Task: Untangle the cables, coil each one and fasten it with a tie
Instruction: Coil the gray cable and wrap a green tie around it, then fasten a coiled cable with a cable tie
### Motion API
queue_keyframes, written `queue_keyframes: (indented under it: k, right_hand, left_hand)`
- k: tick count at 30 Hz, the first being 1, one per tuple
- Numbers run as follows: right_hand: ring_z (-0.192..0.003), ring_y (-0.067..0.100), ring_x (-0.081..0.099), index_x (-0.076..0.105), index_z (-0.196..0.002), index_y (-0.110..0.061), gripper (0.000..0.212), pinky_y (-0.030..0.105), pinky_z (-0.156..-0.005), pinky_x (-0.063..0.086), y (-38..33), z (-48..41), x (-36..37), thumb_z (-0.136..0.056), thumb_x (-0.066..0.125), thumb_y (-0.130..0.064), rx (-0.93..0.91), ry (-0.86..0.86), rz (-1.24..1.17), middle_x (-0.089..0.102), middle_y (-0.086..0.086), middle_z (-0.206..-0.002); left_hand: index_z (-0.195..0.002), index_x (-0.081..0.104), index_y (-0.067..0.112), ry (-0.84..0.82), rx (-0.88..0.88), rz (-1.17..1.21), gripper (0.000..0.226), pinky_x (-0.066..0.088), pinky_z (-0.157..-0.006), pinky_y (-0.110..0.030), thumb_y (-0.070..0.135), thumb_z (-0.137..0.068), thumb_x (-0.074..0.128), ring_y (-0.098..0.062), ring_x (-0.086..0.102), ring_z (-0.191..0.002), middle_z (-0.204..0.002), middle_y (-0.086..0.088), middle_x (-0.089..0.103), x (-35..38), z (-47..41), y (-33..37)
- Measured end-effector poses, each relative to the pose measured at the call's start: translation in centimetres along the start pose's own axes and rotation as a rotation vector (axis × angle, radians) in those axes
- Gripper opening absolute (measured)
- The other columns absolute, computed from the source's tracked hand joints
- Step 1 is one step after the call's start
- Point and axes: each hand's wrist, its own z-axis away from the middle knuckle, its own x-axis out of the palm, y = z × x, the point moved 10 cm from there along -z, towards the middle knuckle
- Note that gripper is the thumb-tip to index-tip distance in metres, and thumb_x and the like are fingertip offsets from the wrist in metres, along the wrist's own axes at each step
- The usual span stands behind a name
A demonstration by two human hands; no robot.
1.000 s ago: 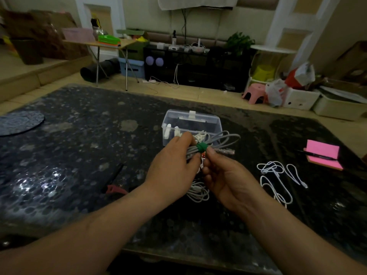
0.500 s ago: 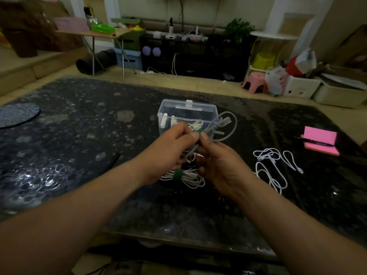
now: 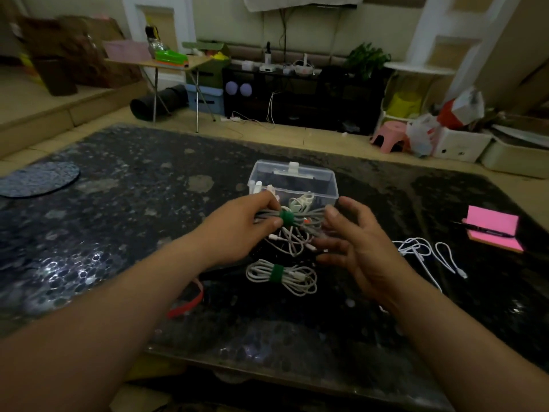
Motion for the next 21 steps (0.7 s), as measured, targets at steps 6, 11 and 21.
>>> queue_keyframes:
  k: [6, 11, 21]
  right_hand:
    - [-0.068, 0.009, 0.067, 0.071, -0.11, -0.021, 0.011, 0.025, -0.061, 0.055, -4.4, 1.1, -0.2, -0.099, 0.072, -0.021, -0.278, -0.009, 0.319, 0.077, -0.004, -0.088]
    - [-0.066, 0.01, 0.066, 0.072, -0.101, -0.026, 0.026, 0.021, -0.059, 0.051, -4.3, 3.5, 1.2, -0.093, 0.064, -0.05, -0.139, -0.362, 0.694, 0.074, -0.006, -0.083]
    - [-0.111, 0.012, 0.059, 0.052, -0.13, -0.038, 0.068, 0.04, -0.091, 0.054, -1.7, -1.2, 4.8, -0.078, 0.07, -0.077, -0.275, -0.044, 1.212, 0.053, -0.011, -0.127]
  left_hand:
    - [-0.105, 0.062, 0.033, -0.008, 0.116, 0.011, 0.006, 0.051, -0.072, -0.025, 0.038, -0.103, 0.065, -0.006, 0.063, -0.087, -0.096, 0.014, 0.066, -1.5, 1.6, 3.2]
    - [-0.102, 0.065, 0.032, -0.289, 0.085, 0.041, 0.004, 0.051, -0.074, -0.024, 0.034, -0.101, 0.068, -0.007, 0.064, -0.087, -0.096, 0.01, 0.067, -0.4, 3.7, 2.8]
    - [-0.101, 0.061, 0.034, -0.456, 0.002, -0.154, 0.009, 0.051, -0.08, -0.026, 0.031, -0.099, 0.07, -0.004, 0.063, -0.09, -0.099, 0.012, 0.067, 1.8, 3.5, -0.9]
